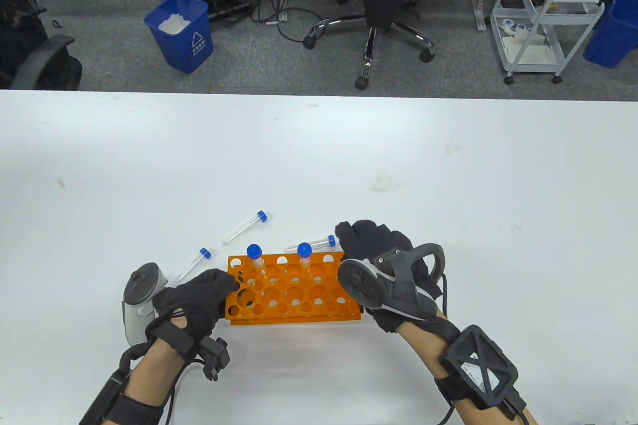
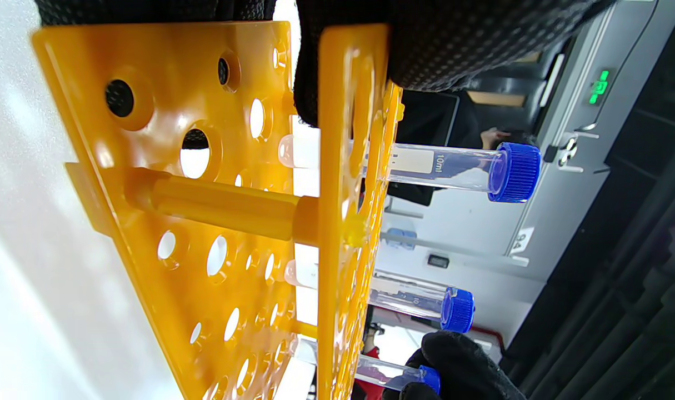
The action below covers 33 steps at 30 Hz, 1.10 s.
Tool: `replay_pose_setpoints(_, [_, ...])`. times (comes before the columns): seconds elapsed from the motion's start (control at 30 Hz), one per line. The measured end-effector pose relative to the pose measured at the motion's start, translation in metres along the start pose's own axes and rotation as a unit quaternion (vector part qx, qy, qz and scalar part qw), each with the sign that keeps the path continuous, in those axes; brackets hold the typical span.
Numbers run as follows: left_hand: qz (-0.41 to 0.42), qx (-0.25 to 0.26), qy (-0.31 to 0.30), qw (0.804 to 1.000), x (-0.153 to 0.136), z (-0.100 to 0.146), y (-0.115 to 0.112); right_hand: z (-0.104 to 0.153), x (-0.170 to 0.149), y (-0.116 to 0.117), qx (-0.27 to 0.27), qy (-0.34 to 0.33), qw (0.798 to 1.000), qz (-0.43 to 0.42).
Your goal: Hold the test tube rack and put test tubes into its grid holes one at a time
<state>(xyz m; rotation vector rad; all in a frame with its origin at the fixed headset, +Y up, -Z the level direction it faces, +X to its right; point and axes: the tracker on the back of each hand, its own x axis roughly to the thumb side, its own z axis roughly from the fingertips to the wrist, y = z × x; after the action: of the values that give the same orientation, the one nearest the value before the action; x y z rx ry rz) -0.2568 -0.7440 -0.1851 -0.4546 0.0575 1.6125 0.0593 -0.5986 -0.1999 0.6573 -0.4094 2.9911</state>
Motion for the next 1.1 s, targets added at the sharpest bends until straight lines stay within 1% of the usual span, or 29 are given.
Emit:
replay_pose_setpoints(0.17, [0.000,0.001,-0.002,1.000,0.000,0.000,0.000,0.002,0.005,0.001,-0.008,-0.007,1.000,0.021])
replay_pose_setpoints(0.43, [-0.003,0.000,-0.001,1.000,0.000,0.000,0.000,0.002,0.005,0.001,0.006,-0.005,0.999,0.032])
replay_pose_setpoints(0.57, [-0.003,-0.002,-0.001,1.000,0.000,0.000,0.000,0.003,0.003,-0.002,0.009,-0.003,1.000,0.024])
replay_pose_setpoints(0.7, [-0.004,-0.001,0.000,1.000,0.000,0.000,0.000,0.006,0.001,-0.010,0.012,-0.003,1.000,0.023])
replay_pose_setpoints(0.9, [-0.003,0.000,-0.002,1.000,0.000,0.000,0.000,0.013,-0.008,-0.032,-0.029,0.011,1.000,-0.001])
replay_pose_setpoints(0.97, [-0.002,0.000,-0.002,1.000,0.000,0.000,0.000,0.019,-0.012,-0.040,-0.052,0.021,0.998,-0.018])
replay_pose_setpoints(1.1, [-0.004,0.000,-0.002,1.000,0.000,0.000,0.000,0.035,-0.023,-0.050,-0.120,0.051,0.990,-0.057])
